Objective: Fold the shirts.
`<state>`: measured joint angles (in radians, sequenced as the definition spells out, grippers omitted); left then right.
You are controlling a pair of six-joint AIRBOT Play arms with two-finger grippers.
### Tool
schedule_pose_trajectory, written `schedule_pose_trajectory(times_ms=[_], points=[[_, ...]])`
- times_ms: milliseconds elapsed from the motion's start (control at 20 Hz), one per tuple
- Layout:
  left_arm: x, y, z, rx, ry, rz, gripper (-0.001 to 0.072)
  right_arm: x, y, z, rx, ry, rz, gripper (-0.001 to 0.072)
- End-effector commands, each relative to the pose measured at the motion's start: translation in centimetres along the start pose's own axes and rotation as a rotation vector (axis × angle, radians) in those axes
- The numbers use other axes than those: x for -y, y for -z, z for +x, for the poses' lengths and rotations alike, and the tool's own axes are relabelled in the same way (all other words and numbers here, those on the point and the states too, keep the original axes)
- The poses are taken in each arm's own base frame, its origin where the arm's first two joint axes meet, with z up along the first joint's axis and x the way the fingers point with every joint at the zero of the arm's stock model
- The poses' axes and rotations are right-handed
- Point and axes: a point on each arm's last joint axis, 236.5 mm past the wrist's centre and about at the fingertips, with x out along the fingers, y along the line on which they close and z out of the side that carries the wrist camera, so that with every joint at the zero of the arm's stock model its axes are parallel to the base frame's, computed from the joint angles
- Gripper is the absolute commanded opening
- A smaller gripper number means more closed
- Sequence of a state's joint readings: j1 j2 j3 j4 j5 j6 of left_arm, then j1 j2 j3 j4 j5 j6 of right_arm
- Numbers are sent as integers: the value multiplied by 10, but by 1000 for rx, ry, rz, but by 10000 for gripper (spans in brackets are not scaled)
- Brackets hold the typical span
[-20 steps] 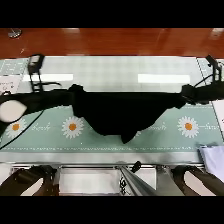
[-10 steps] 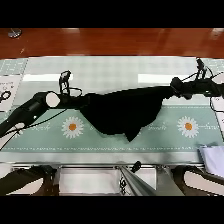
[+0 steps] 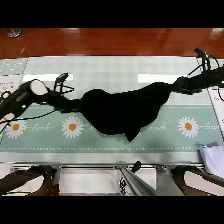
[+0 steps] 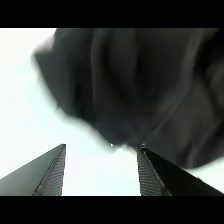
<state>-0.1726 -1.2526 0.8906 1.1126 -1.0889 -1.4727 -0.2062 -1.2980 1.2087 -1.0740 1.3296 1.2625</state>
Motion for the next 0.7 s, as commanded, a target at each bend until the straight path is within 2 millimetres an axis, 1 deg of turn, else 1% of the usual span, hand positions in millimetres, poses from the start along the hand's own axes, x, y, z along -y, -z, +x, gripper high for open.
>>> schedule_pose_trajectory(times_ms=[0, 50, 100, 150, 200, 350, 550, 650], points=[[-4, 52, -14, -126, 42, -54, 540, 21, 33, -15, -126, 97, -54, 442], [6, 66, -8, -135, 92, -75, 540, 19, 36, -9, -125, 79, -44, 446], [19, 80, -1, -152, 152, -87, 541, 20, 39, -4, -131, 71, -42, 482], [34, 91, 8, -168, 218, -104, 541, 21, 43, 1, -138, 65, -33, 498], [46, 96, 17, -166, 266, -124, 541, 20, 48, 6, -147, 52, -22, 498], [73, 91, 43, -115, 325, -161, 559, 14, 56, 14, -164, 13, 1, 498], [95, 90, 76, -120, 339, -181, 559, 13, 55, 14, -159, 10, 2, 498], [111, 77, 83, -93, 397, -205, 559, 13, 55, 14, -159, 10, 2, 497]])
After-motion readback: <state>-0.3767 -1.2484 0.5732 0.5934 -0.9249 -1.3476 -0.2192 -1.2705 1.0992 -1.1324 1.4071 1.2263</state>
